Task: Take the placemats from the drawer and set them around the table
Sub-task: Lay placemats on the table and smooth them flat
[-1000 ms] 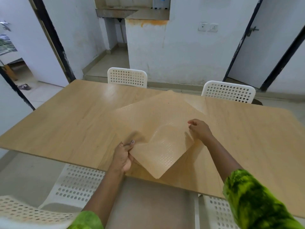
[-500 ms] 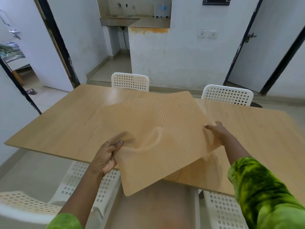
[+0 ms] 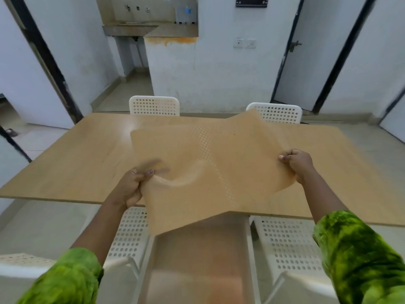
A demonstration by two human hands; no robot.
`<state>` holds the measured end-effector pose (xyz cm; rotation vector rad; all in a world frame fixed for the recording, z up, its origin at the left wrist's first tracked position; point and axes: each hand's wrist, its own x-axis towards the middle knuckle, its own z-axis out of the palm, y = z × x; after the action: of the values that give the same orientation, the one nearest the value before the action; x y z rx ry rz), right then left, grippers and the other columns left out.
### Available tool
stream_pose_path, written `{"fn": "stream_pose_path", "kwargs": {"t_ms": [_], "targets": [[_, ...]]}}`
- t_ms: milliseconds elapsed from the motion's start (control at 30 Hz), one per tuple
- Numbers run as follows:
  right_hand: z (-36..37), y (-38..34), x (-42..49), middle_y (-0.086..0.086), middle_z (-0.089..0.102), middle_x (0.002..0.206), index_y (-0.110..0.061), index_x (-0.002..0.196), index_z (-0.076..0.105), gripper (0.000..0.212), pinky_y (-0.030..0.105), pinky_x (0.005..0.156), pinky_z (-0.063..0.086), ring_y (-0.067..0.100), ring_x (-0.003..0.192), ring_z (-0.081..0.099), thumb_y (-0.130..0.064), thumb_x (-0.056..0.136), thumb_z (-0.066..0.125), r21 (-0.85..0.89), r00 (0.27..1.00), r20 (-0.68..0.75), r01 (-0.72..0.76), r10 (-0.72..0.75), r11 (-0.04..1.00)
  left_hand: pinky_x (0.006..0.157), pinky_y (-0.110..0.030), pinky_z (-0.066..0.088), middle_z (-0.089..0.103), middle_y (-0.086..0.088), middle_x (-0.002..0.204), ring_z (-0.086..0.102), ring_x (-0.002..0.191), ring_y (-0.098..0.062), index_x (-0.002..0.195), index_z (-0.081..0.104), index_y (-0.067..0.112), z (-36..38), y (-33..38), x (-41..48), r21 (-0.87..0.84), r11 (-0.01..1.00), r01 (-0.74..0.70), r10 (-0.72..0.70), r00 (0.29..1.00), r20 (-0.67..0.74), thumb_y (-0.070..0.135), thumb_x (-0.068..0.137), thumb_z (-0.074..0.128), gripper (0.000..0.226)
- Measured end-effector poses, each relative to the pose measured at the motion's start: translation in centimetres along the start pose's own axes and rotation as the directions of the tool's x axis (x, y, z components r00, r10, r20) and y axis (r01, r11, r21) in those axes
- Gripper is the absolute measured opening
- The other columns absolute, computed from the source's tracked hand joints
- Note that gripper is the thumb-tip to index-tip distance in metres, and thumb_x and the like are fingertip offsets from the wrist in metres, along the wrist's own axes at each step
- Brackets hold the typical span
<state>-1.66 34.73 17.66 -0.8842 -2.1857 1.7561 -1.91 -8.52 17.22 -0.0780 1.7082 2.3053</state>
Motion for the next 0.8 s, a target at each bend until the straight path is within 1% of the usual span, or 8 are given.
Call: {"fn": "stream_pose_path", "kwargs": {"t_ms": [100,200,300,433,500,567,700,800], "targets": [[-3.8,1.3,-1.2,0.002,0.056,0.073,-0.017,0.062,0.054,0.025,0.030,0.063,0.037,0.021,0.072,0.049,-0.005,0.082,0.062,0.002,0.997,-0.077,0.027,-0.027,1.000,0.055,-0.023,0.057,0.074,-0.003,0.079,0.070,0.063,-0.010,0.114,0.055,0.000,3.1,0.6,0.2,0.058,0.998,-0.016,0.013,0.998,0.056,-0.003,0.090,0.046,0.025],[-8.3,2.7,-2.0,0.004,0.056,0.077,-0.016,0.063,0.054,0.024,0.032,0.069,0.037,0.022,0.078,0.049,-0.007,0.084,0.061,0.016,0.984,-0.173,0.047,-0.044,0.999,0.059,-0.025,0.058,0.067,-0.009,0.095,0.070,0.072,-0.014,0.109,0.056,0.009,7.0,0.3,0.6,0.084,0.996,-0.022,0.010,0.989,0.150,-0.008,0.087,0.047,0.030],[-13.5,4.2,-2.5,0.002,0.057,0.077,-0.018,0.061,0.054,0.026,0.032,0.072,0.036,0.021,0.085,0.049,-0.006,0.083,0.062,0.083,0.965,-0.261,0.046,-0.023,0.996,0.069,-0.029,0.060,0.065,-0.010,0.106,0.068,0.085,-0.020,0.124,0.049,0.011,12.2,-1.2,1.3,0.063,0.998,0.007,-0.021,0.975,0.223,-0.014,0.081,0.050,0.049],[-21.5,6.4,-2.8,0.006,0.059,0.094,-0.018,0.065,0.056,0.023,0.032,0.075,0.037,0.020,0.090,0.049,-0.005,0.083,0.063,0.147,0.937,-0.349,0.035,0.019,0.989,0.082,-0.035,0.056,0.060,-0.010,0.121,0.061,0.099,-0.026,0.137,0.040,0.012,19.7,-4.4,2.6,0.078,0.997,0.024,-0.035,0.988,0.152,-0.010,0.078,0.057,0.065],[-25.8,7.3,-2.4,0.004,0.058,0.089,-0.017,0.067,0.056,0.022,0.032,0.075,0.038,0.019,0.081,0.050,-0.003,0.084,0.062,0.180,0.928,-0.372,0.037,0.033,0.983,0.092,-0.042,0.049,0.052,-0.012,0.134,0.056,0.108,-0.029,0.144,0.032,0.012,23.9,-6.1,3.0,0.078,0.997,0.020,-0.027,0.995,0.094,-0.002,0.077,0.063,0.075],[-29.5,7.9,-1.5,-0.001,0.056,0.079,-0.018,0.066,0.056,0.025,0.030,0.071,0.040,0.015,0.071,0.048,-0.001,0.084,0.060,0.205,0.931,-0.358,0.011,0.064,0.979,0.087,-0.039,0.050,0.051,-0.013,0.130,0.057,0.098,-0.026,0.145,0.029,0.010,27.8,-7.5,2.7,0.052,0.998,0.023,-0.025,0.999,0.030,-0.003,0.082,0.059,0.071],[-35.3,9.3,1.0,0.006,0.060,0.092,-0.018,0.067,0.059,0.026,0.033,0.076,0.043,0.022,0.090,0.051,0.003,0.082,0.058,0.189,0.943,-0.320,-0.031,0.091,0.982,0.084,-0.038,0.052,0.048,-0.015,0.138,0.056,0.104,-0.027,0.144,0.031,0.010,34.1,-9.6,2.6,0.122,0.993,0.001,0.000,1.000,-0.005,-0.003,0.082,0.058,0.069],[-37.7,9.6,3.4,0.005,0.061,0.088,-0.017,0.067,0.059,0.026,0.033,0.074,0.043,0.022,0.091,0.051,0.004,0.082,0.057,0.192,0.955,-0.279,-0.047,0.100,0.980,0.100,-0.045,0.046,0.045,-0.014,0.141,0.052,0.118,-0.030,0.143,0.035,0.012,36.6,-10.5,3.0,0.184,0.983,-0.025,0.033,0.999,-0.038,-0.004,0.082,0.058,0.067]]}}
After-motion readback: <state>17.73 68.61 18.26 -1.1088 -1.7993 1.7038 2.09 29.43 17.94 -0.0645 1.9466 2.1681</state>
